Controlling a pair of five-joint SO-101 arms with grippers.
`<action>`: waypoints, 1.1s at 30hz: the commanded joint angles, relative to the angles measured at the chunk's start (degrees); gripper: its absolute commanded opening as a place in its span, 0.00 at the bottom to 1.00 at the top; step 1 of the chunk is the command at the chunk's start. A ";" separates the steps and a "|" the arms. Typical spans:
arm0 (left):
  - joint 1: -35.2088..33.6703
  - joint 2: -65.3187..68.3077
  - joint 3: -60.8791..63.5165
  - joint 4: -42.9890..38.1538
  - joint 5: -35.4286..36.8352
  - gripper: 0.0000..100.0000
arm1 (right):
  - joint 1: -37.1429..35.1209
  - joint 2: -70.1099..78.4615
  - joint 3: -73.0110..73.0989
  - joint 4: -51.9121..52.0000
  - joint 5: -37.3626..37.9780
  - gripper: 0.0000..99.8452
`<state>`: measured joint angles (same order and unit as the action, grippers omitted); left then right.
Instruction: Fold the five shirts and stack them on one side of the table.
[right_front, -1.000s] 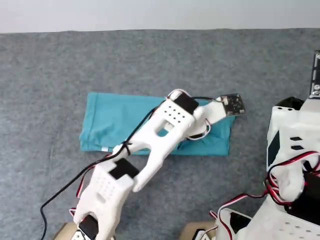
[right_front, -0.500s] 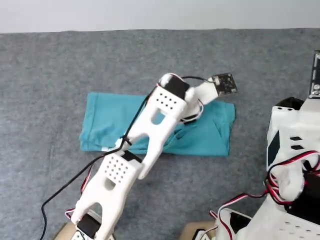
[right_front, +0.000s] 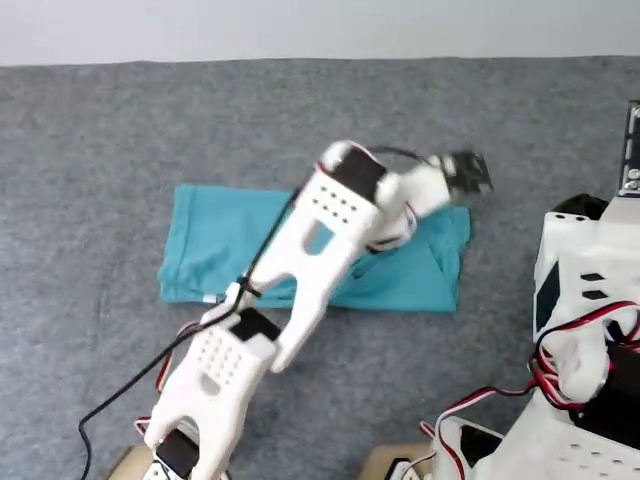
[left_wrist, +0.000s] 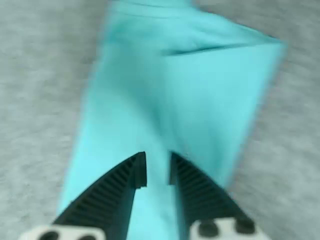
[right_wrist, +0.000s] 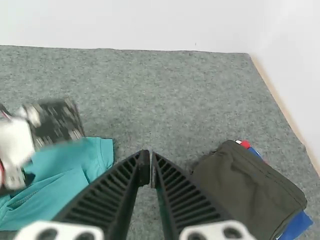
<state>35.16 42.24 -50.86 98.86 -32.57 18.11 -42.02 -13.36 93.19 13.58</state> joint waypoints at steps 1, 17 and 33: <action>1.32 -7.74 13.14 1.32 0.18 0.01 | 0.84 -0.66 -0.18 0.48 0.62 0.01; -7.47 -8.18 31.60 -16.26 0.18 0.01 | 0.57 -0.13 -0.09 0.40 0.26 0.01; -10.11 -15.03 14.02 -2.99 0.79 0.01 | 0.57 -0.48 -0.09 0.48 0.35 0.01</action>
<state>26.73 32.04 -31.96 92.79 -32.48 18.11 -42.02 -13.36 93.19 13.58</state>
